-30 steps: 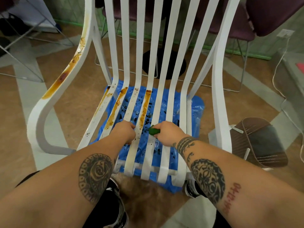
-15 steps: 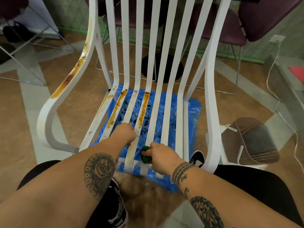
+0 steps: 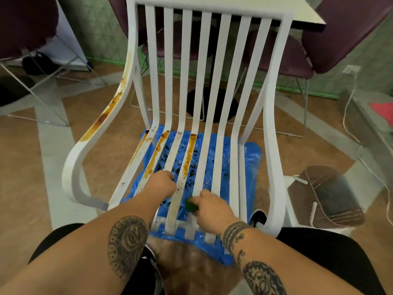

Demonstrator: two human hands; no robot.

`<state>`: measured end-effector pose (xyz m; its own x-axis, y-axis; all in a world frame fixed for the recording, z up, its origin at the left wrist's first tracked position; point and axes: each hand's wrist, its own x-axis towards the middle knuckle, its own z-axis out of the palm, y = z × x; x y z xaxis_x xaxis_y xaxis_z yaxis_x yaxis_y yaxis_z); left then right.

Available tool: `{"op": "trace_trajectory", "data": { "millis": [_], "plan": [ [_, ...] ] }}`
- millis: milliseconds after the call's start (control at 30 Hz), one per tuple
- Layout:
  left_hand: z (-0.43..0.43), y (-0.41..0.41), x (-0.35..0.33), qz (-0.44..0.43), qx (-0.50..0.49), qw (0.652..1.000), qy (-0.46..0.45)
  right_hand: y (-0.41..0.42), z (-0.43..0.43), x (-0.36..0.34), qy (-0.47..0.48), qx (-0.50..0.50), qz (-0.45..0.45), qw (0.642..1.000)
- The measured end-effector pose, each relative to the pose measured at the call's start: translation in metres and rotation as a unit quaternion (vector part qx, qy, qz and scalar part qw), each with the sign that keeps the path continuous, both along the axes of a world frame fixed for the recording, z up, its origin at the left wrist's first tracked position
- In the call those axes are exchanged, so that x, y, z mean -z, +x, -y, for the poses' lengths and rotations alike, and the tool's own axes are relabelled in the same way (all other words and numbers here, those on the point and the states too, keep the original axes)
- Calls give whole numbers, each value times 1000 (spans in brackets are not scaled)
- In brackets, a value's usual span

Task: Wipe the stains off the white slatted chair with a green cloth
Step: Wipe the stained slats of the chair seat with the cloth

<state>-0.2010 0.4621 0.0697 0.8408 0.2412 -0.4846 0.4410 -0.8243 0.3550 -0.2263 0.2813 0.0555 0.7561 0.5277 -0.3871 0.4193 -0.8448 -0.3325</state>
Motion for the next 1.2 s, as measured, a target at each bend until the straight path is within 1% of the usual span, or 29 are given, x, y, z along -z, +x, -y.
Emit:
{"op": "trace_trajectory", "data": {
  "millis": [67, 167, 200, 233, 267, 300, 367, 400, 433, 467, 500, 600, 667, 767, 833, 900, 967, 1033, 1100, 1133, 1167, 1200],
  "plan": [
    [-2, 5, 1, 5, -8, 1000, -12, -12, -3, 9, -34, -31, -27, 999],
    [-3, 17, 0, 23, -34, 998, -40, -10, -9, 8, -12, -31, -67, 997],
    [-4, 22, 1, 30, -40, 997, -53, 0, -11, 4, 14, -2, -106, 994],
    [-4, 29, 2, 41, -47, 996, -68, 12, -13, 0, 59, 53, -164, 983],
    [-4, 36, 4, 54, -54, 994, -84, 26, -14, -4, 117, 122, -215, 962],
    [-5, 45, 7, 66, -60, 991, -101, 43, -16, -5, 169, 189, -234, 939],
    [-5, 64, 11, 88, -77, 984, -134, 78, -19, -4, 248, 307, -194, 898],
    [-5, 74, 14, 98, -87, 980, -149, 95, -20, -1, 280, 350, -172, 877],
    [-5, 84, 17, 105, -95, 977, -157, 112, -21, 4, 304, 379, -156, 860],
    [-6, 95, 21, 113, -102, 974, -165, 128, -21, 8, 318, 390, -141, 852],
    [-7, 107, 23, 123, -108, 971, -173, 145, -21, 14, 324, 391, -122, 853],
    [-4, 140, 31, 164, -109, 959, -206, 194, -16, 29, 294, 366, -37, 882],
    [-5, 165, 38, 191, -97, 950, -229, 224, -14, 37, 286, 341, 6, 895],
    [-9, 199, 50, 211, -89, 950, -214, 265, -13, 50, 283, 299, 54, 910],
    [-9, 217, 55, 208, -96, 954, -193, 287, -14, 58, 222, 245, 100, 938],
    [-7, 229, 61, 212, -86, 958, -175, 299, -18, 68, 116, 177, 142, 967],
    [-4, 232, 63, 230, -81, 956, -164, 298, -21, 73, 40, 129, 166, 977],
    [-2, 235, 67, 245, -88, 952, -160, 292, -26, 79, 13, 124, 161, 979],
    [-3, 234, 73, 255, -92, 949, -163, 289, -29, 81, 24, 136, 136, 981],
    [-5, 233, 75, 258, -95, 947, -165, 291, -27, 77, 40, 143, 97, 984],
    [-6, 231, 75, 260, -98, 946, -167, 295, -22, 70, 56, 147, 36, 987],
    [-8, 230, 74, 264, -100, 944, -168, 300, -15, 60, 62, 143, -44, 987]
  ]
}}
